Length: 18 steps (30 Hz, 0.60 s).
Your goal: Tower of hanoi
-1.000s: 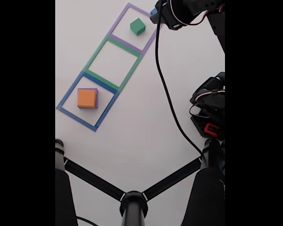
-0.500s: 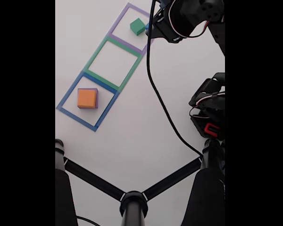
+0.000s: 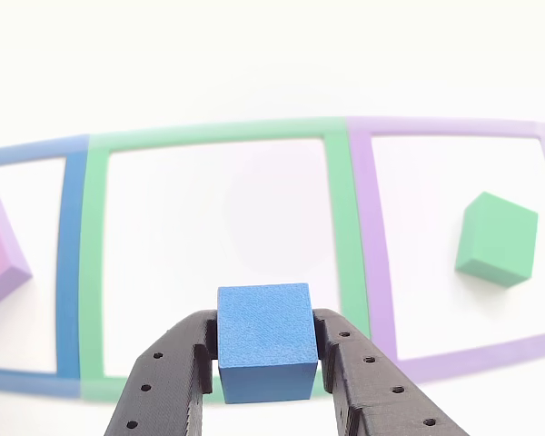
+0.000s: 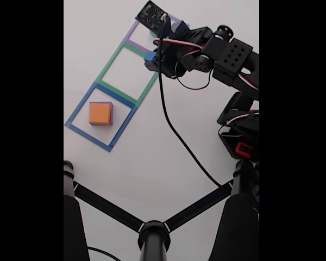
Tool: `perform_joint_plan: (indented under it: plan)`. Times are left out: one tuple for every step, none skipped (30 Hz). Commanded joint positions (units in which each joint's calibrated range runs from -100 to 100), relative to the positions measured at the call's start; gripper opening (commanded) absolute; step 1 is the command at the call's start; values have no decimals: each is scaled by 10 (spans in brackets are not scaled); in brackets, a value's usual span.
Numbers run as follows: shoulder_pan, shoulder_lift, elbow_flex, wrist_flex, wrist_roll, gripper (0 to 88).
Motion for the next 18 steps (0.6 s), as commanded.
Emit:
perform_joint_plan:
  plan:
    - [-15, 40, 89, -256, 0, 34]
    - [-16, 57, 104, -300, 0, 34]
    - [-18, 73, 114, -335, 0, 34]
    - [-19, 90, 123, -369, 0, 34]
    - [-19, 107, 134, -405, 0, 34]
    - [-19, 128, 146, -444, 0, 34]
    - [-20, 148, 155, -479, 0, 34]
    - [-20, 171, 164, -516, 0, 34]
    - [-21, 194, 172, -554, 0, 34]
    - [-22, 218, 177, -593, 0, 34]
    - [-22, 237, 181, -618, 0, 34]
    - [-22, 258, 184, -646, 0, 33]
    - [-21, 276, 187, -668, 0, 33]
    - [-21, 293, 188, -689, 0, 33]
    - [-21, 307, 190, -706, 0, 33]
    - [-22, 323, 190, -727, 0, 33]
    - [-25, 335, 190, -741, 0, 33]
    - [-26, 347, 190, -757, 0, 33]
